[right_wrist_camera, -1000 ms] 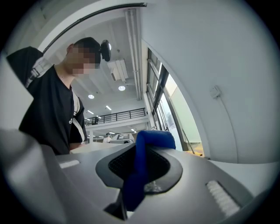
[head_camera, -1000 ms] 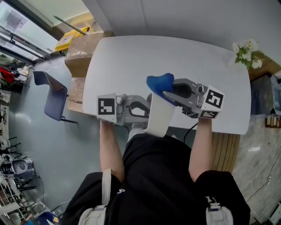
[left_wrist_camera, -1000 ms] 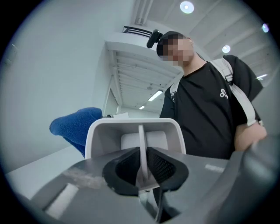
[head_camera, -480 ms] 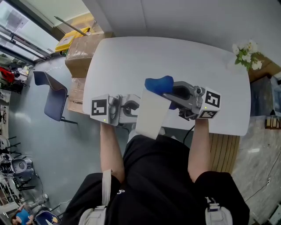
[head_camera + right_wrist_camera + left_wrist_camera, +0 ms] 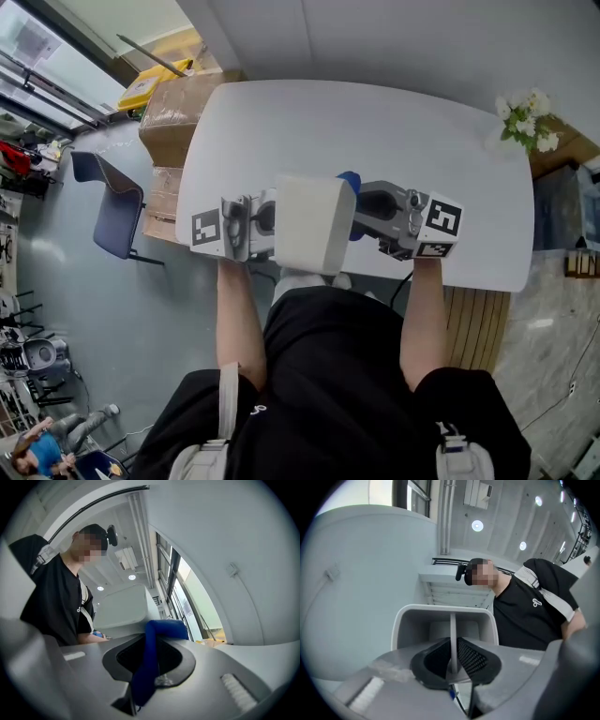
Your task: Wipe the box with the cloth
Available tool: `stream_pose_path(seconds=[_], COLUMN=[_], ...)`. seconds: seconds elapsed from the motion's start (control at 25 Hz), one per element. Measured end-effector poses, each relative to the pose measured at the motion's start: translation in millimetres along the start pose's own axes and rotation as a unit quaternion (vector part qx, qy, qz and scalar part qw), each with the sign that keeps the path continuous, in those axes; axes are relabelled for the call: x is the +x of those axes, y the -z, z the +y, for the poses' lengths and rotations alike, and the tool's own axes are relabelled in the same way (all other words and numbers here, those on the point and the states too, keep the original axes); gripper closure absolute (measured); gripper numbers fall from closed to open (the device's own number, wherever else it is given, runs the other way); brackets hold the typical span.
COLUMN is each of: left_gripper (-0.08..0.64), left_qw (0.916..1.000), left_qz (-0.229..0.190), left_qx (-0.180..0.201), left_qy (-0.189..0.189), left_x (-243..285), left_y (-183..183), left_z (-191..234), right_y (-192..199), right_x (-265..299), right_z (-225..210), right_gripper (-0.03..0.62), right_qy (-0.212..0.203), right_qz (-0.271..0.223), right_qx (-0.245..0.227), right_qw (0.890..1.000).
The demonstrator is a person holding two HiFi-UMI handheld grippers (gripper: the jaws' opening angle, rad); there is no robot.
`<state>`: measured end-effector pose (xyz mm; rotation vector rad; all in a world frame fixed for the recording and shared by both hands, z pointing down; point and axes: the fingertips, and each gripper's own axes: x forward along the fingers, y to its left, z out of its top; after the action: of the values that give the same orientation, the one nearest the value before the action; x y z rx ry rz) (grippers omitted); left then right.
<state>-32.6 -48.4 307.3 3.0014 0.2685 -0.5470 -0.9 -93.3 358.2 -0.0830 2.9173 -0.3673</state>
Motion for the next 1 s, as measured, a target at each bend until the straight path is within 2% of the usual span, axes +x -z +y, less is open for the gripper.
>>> stream_pose_path(seconds=[0.2,0.36,0.64,1.0], left_gripper=[0.511,0.511,0.511,0.505], left_qw=[0.9993,0.9965,0.9892,0.9714], left_qz=[-0.011,-0.024,-0.013,-0.013], left_qx=[0.013,0.018,0.025,0.031], left_qy=[-0.033,-0.078,-0.144,-0.235], left_x=[-10,-11,-19,-38], left_y=[-1,-12,-11,-10], left_z=[12,25,45,71], right_y=[1,-2,2,4], right_x=[5,12,16,22], right_z=[5,12,16,21], right_gripper=[0.538,0.538,0.538,0.538], right_qy=[-0.015,-0.028,-0.037,-0.049], right_qz=[-0.002,-0.004,0.000,0.004], right_qx=[0.005,0.004,0.008,0.009], right_qw=[1.000,1.000,0.999,0.999])
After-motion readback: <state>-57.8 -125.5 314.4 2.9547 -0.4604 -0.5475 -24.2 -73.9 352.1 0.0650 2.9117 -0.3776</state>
